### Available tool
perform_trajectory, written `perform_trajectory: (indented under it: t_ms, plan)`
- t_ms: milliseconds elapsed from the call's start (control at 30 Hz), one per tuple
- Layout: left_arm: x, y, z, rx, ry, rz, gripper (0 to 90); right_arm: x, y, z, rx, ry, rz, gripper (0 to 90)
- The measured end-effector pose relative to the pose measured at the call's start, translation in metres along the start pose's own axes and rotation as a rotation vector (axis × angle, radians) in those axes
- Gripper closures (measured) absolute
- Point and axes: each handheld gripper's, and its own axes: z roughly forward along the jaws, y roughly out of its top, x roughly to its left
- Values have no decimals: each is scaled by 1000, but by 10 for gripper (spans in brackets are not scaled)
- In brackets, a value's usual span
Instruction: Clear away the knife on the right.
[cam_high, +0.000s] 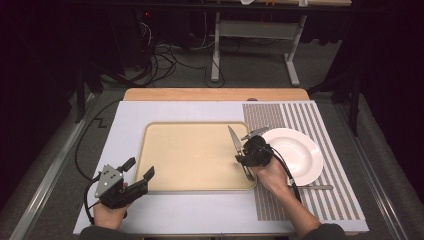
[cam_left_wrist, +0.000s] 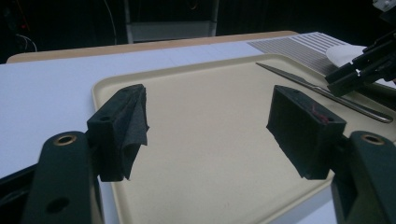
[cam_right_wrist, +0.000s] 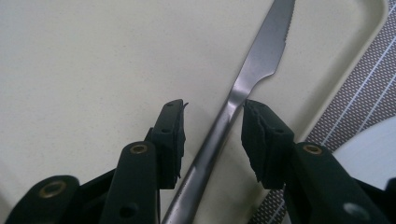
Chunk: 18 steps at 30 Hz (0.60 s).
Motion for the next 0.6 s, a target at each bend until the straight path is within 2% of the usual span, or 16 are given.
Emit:
perform_trajectory:
  t_ms: [167,367,433,600]
  plan:
    - [0,0,0,2,2,1,293,-2,-3,-6,-22,29,4,607]
    - [0,0,0,3,2,4,293,-4,-9,-13,-65,65,10,569]
    - [0,0,0,3,2,3,293,-4,-13,-14,-72,68,-1,558]
    - [0,0,0,4,3,4,293,-5,-19,-19,-113,75,13,548]
